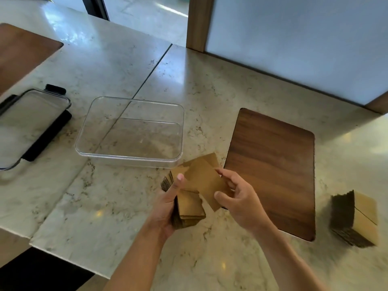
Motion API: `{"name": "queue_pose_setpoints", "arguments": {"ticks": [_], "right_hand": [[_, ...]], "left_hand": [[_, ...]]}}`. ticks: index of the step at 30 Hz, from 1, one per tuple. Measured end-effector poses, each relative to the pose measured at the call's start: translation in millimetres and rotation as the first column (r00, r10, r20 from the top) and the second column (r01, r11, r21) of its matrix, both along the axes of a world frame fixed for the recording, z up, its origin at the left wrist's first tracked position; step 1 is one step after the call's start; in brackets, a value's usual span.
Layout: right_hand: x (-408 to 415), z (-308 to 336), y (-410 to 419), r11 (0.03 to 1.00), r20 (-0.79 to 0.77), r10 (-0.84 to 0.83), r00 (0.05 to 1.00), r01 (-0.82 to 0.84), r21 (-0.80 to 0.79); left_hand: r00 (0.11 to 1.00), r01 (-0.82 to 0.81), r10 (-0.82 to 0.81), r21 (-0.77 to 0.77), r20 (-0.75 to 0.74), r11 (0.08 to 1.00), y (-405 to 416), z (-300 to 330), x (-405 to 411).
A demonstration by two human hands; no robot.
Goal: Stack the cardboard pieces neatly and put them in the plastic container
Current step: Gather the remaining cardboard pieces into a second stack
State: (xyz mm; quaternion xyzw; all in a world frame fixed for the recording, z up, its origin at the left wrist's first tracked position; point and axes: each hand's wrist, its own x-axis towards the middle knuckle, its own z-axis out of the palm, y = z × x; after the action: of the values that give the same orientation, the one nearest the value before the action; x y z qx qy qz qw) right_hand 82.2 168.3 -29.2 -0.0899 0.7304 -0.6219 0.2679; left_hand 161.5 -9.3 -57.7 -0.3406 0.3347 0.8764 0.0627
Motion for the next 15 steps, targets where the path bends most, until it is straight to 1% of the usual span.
{"name": "queue_pose_setpoints", "arguments": {"ticks": [3, 6, 8, 11, 14, 15], "right_hand": [[6, 6, 4, 0.995, -0.160, 0.089, 0.983, -0.094, -0.027], [10, 8, 1, 0.996, -0.286, 0.086, 0.954, -0.081, 0.027], [11, 6, -2, 0.998, -0.302, 0.068, 0.951, -0.065, 0.019], [16, 7, -9, 0.996, -0.186, 0.055, 0.981, -0.067, -0.059], [16, 9, -9, 0.991, 0.035, -0.011, 0.999, 0.016, -0.133], [18, 10, -11, 0.992, 0.074, -0.028, 0.997, 0.037, -0.118]], "left_hand": [[0.997, 0.082, -0.080, 0.083, -0.019, 0.993, -5, 1, 9], [0.989, 0.145, -0.138, 0.151, -0.058, 0.978, -6, 2, 16], [0.982, 0.185, -0.176, 0.184, -0.064, 0.965, -5, 4, 18], [0.975, 0.221, -0.211, 0.170, -0.072, 0.960, -3, 8, 19], [0.973, 0.223, -0.215, 0.106, -0.083, 0.969, -2, 12, 19], [0.976, 0.213, -0.207, 0.083, -0.075, 0.974, -1, 14, 18]]}}
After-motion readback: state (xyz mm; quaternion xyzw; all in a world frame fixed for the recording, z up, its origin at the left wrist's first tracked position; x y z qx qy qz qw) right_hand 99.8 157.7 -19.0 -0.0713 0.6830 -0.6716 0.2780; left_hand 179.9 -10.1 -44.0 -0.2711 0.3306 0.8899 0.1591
